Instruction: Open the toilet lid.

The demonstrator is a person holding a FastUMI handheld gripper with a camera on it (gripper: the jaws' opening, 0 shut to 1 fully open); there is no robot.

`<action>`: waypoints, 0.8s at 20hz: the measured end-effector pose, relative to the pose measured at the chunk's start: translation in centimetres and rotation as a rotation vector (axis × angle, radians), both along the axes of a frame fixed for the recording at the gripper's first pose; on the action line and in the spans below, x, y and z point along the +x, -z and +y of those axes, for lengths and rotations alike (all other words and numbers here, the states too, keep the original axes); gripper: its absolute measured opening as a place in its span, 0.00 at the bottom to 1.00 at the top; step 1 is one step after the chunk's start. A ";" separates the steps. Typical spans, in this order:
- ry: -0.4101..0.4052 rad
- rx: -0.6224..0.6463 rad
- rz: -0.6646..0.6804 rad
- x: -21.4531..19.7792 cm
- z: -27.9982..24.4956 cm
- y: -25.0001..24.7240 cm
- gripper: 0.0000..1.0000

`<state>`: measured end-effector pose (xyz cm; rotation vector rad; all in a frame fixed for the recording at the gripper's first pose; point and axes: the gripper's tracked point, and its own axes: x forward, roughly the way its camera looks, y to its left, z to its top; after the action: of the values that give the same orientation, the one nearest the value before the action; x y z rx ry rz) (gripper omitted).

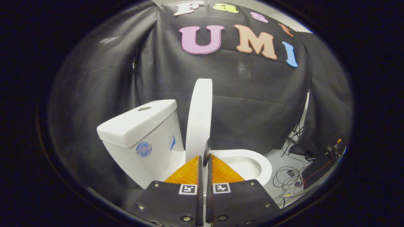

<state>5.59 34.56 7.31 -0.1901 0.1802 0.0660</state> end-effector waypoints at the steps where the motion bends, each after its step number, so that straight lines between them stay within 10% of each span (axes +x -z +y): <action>1: -0.010 -0.001 0.014 0.0 0.3 0.5 0.04; 16: -0.151 0.029 0.024 0.0 2.5 0.9 0.07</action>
<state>5.54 37.09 6.44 -0.1741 0.1882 0.2210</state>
